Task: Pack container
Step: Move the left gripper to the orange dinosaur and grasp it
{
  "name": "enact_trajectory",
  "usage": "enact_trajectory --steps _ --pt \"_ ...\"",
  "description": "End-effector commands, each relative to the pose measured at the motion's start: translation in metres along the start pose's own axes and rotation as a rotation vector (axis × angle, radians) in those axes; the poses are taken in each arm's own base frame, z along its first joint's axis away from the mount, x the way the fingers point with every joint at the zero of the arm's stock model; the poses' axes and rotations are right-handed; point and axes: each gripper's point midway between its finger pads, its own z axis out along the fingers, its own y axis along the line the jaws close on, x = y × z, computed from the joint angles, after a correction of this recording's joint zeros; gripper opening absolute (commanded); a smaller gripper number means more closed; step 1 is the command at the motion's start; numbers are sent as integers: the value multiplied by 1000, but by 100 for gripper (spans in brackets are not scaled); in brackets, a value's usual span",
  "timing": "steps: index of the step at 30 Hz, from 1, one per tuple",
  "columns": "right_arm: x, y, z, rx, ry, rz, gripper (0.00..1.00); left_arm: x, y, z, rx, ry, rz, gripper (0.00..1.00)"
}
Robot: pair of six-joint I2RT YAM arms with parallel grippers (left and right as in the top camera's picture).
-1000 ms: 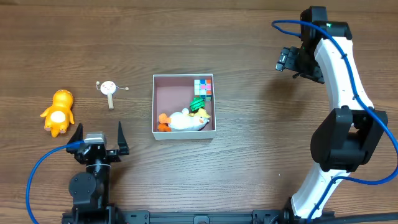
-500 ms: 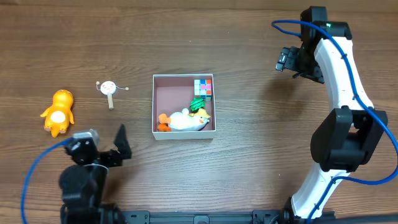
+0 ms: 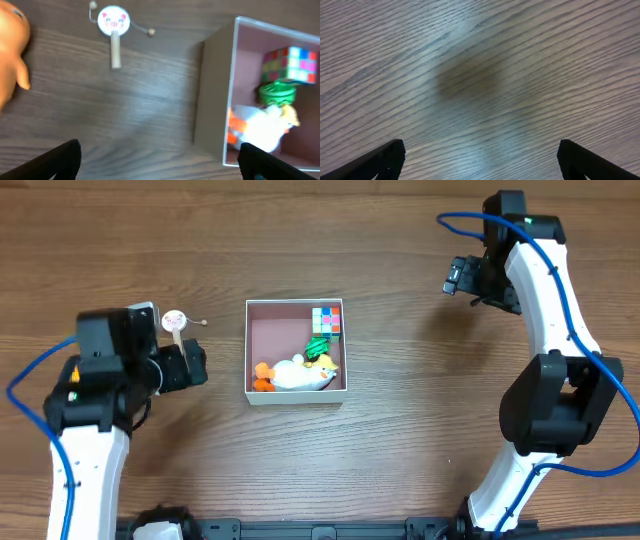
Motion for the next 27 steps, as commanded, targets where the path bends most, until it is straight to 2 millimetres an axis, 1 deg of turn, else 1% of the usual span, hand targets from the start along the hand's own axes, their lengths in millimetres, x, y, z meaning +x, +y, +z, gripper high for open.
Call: enact_trajectory --steps 1,2,3,5,6,7,9,10,11,13,16,17,18,19,21,23,24,27 --pt "-2 -2 -2 10 -12 -2 100 -10 27 21 -148 32 14 100" --pt "-2 -2 -2 10 -12 -2 100 -14 39 24 -217 25 15 100" --pt "-2 -2 -2 10 -12 -2 100 -24 64 26 -362 -6 19 100" --pt "-2 -2 -2 10 -12 -2 100 -36 100 21 -589 -40 25 100" --pt "-2 -2 -2 10 -12 -2 100 -37 111 19 -665 -43 22 100" --pt "-2 -2 -2 10 -12 -2 100 -38 116 22 -695 -45 -3 100" --pt "-2 -2 -2 10 -12 -2 100 -41 117 33 -695 -60 -53 100" --pt "-2 -2 -2 10 -12 -2 100 -47 118 39 -696 -80 -57 100" --pt "-2 -2 -2 10 -12 -2 100 -53 118 45 -680 -101 -67 100" --pt "-2 -2 -2 10 -12 -2 100 -53 115 57 -621 -84 -74 100" --pt "-2 -2 -2 10 -12 -2 100 -49 144 53 -631 -55 -118 100" --pt "-2 -2 -2 10 -12 -2 100 -48 146 54 -607 -43 -118 100" --pt "-2 -2 -2 10 -12 -2 100 -47 147 56 -571 -27 -101 100" --pt "-2 -2 -2 10 -12 -2 100 -42 150 57 -529 13 -42 100" --pt "-2 -2 -2 10 -12 -2 100 -42 152 57 -500 42 60 100" --pt "-2 -1 -2 10 -12 -3 100 -45 144 62 -434 59 211 100" --pt "-2 -1 -2 10 -12 -3 100 -44 149 60 -456 69 226 100" --pt "-2 -1 -2 10 -12 -3 100 -40 160 56 -483 86 199 100"
